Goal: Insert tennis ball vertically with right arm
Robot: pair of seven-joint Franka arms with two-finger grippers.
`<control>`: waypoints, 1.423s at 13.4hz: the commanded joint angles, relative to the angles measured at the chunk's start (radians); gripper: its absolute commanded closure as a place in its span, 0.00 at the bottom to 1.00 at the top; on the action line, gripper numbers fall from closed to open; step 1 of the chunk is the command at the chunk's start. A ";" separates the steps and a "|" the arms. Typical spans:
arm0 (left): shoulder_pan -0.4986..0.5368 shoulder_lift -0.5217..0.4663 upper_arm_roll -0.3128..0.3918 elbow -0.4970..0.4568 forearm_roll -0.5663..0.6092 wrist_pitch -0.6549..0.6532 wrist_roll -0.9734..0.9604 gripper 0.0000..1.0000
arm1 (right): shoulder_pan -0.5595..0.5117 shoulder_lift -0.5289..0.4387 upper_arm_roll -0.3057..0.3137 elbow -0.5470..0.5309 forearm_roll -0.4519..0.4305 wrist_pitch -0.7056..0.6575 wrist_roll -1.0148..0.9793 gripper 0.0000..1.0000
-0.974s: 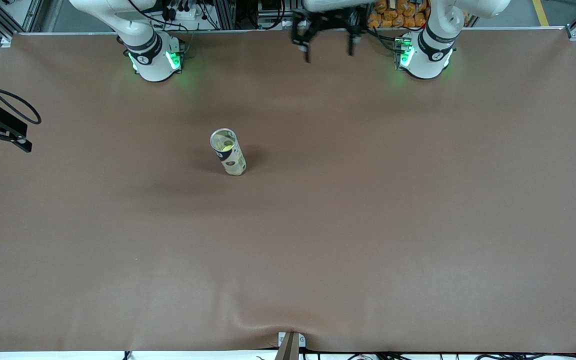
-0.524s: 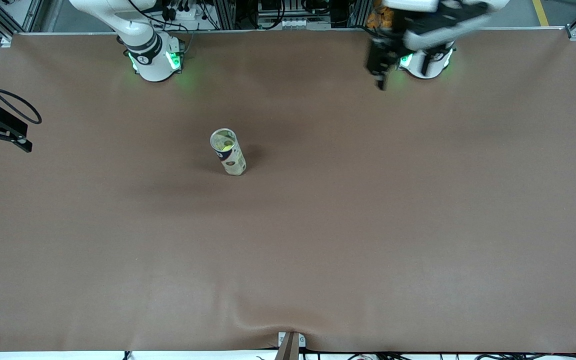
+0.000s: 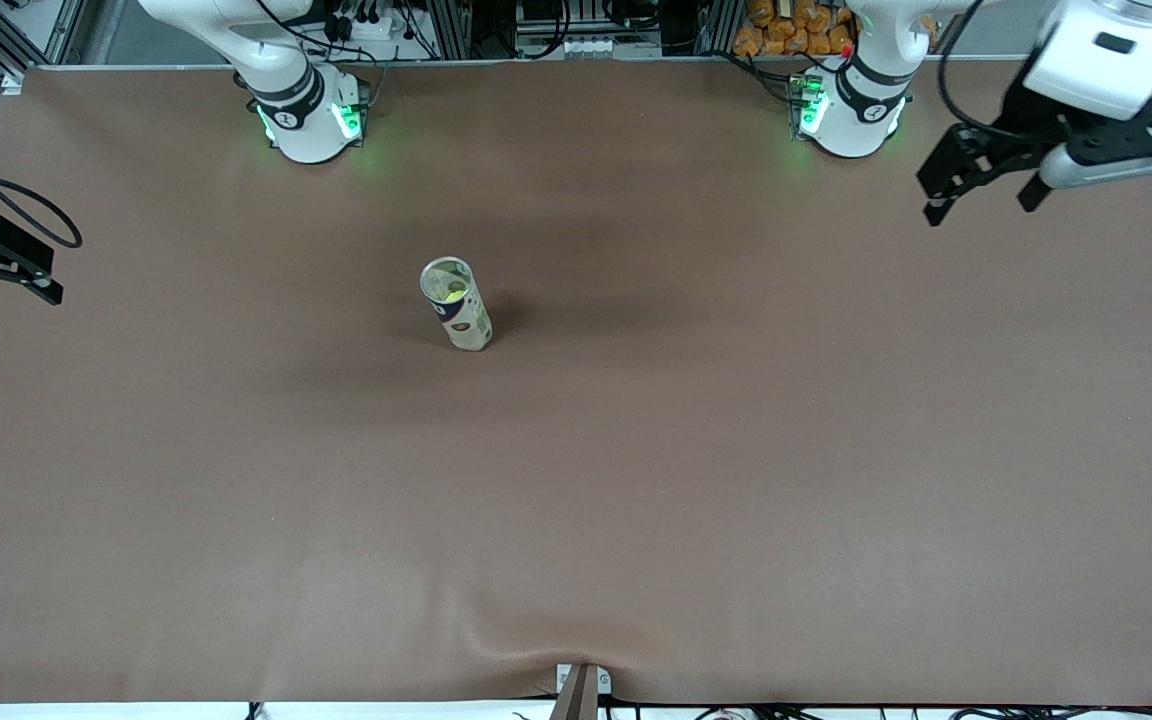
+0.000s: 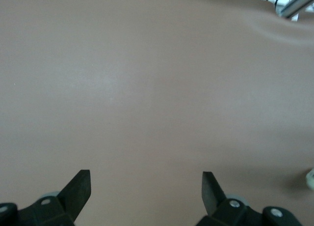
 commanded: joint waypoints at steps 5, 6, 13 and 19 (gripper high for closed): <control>0.068 -0.005 0.124 0.010 -0.104 -0.148 0.312 0.00 | 0.000 -0.005 0.002 0.008 -0.016 -0.010 0.001 0.00; 0.068 -0.005 0.152 0.010 -0.104 -0.148 0.335 0.00 | 0.000 -0.005 0.002 0.007 -0.016 -0.010 0.001 0.00; 0.069 0.012 0.178 0.045 -0.075 -0.161 0.376 0.00 | -0.001 -0.005 0.001 0.007 -0.016 -0.010 0.001 0.00; 0.014 0.086 0.237 0.082 -0.009 -0.160 0.420 0.00 | 0.000 -0.003 0.002 0.008 -0.016 -0.009 -0.001 0.00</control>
